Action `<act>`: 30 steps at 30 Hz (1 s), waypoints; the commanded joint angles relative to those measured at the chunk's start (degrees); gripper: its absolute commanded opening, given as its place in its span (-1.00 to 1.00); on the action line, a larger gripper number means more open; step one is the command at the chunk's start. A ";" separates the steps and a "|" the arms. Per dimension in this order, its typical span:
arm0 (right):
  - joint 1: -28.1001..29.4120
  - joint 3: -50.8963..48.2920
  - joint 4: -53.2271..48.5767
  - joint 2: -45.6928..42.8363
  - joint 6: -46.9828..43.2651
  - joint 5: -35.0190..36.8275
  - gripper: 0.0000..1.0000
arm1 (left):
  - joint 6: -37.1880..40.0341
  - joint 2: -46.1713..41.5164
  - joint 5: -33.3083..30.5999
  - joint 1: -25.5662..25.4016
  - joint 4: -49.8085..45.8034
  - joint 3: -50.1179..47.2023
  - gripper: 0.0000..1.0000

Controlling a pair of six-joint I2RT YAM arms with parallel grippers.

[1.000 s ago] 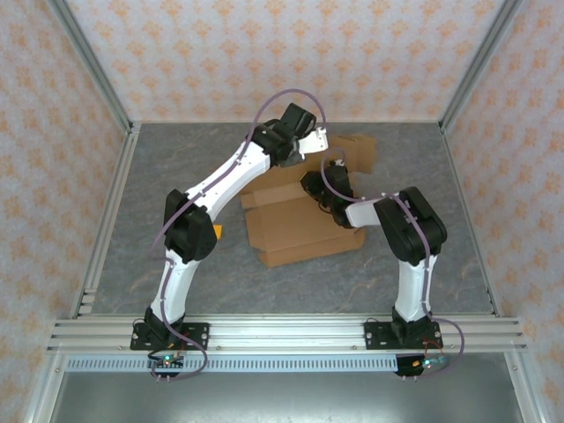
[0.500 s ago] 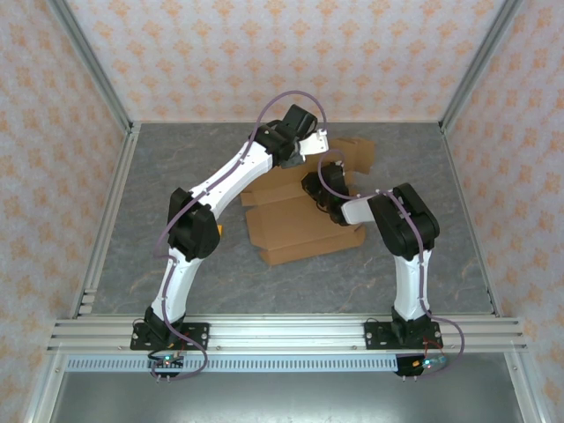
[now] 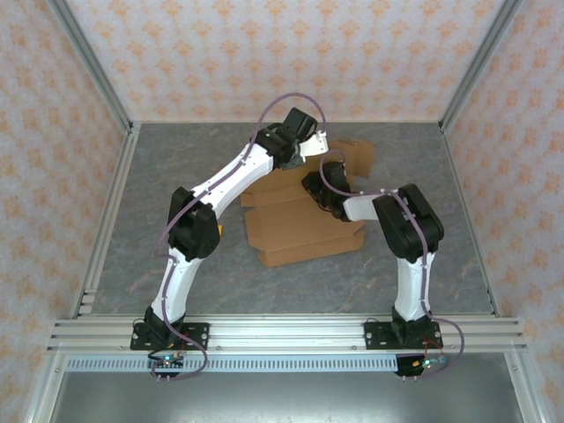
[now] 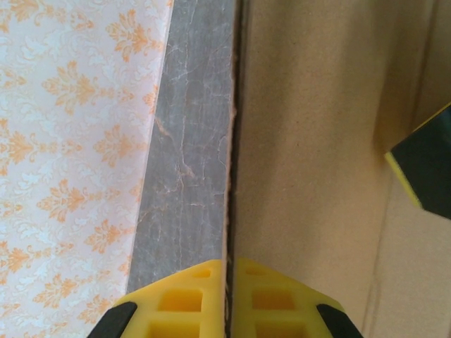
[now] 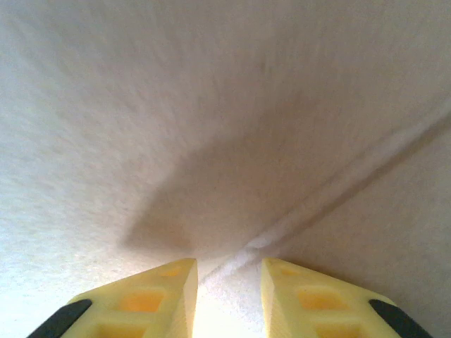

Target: Fold the paper box

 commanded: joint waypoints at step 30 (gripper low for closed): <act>-14.71 3.61 -39.45 -40.60 -44.57 2.46 -0.06 | 12.81 -9.05 -10.65 -2.49 23.83 -12.69 -1.00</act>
